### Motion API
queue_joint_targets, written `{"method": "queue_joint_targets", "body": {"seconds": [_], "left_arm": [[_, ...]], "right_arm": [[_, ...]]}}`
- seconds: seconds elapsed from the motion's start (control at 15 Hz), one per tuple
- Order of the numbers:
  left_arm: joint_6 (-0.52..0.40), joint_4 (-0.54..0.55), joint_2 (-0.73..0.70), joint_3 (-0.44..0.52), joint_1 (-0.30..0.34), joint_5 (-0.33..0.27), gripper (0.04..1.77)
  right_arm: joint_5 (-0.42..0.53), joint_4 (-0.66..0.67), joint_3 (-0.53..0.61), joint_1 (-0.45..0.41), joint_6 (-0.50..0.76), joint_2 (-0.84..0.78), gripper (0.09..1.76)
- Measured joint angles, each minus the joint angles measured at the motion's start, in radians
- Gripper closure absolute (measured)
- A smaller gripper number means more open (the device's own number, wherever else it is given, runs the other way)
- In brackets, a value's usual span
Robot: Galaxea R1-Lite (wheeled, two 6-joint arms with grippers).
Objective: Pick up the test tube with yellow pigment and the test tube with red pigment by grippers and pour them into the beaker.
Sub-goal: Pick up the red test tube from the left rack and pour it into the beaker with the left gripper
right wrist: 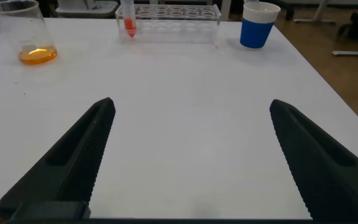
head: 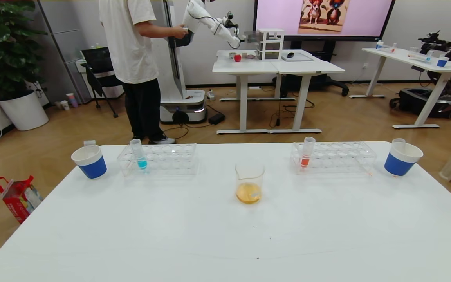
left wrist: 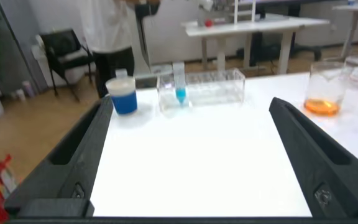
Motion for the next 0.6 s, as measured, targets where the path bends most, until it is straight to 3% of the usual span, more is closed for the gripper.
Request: {"method": "queue_joint_targets", "body": {"seconds": [0.2, 0.6], "left_arm": [[-0.020, 0.197, -0.004, 0.021, 0.001, 0.008, 0.06], [-0.045, 0.197, -0.004, 0.025, 0.000, 0.013, 0.06]], "right_arm": [[0.000, 0.000, 0.000, 0.000, 0.000, 0.000, 0.11], [0.000, 0.000, 0.000, 0.000, 0.000, 0.000, 0.11]]}}
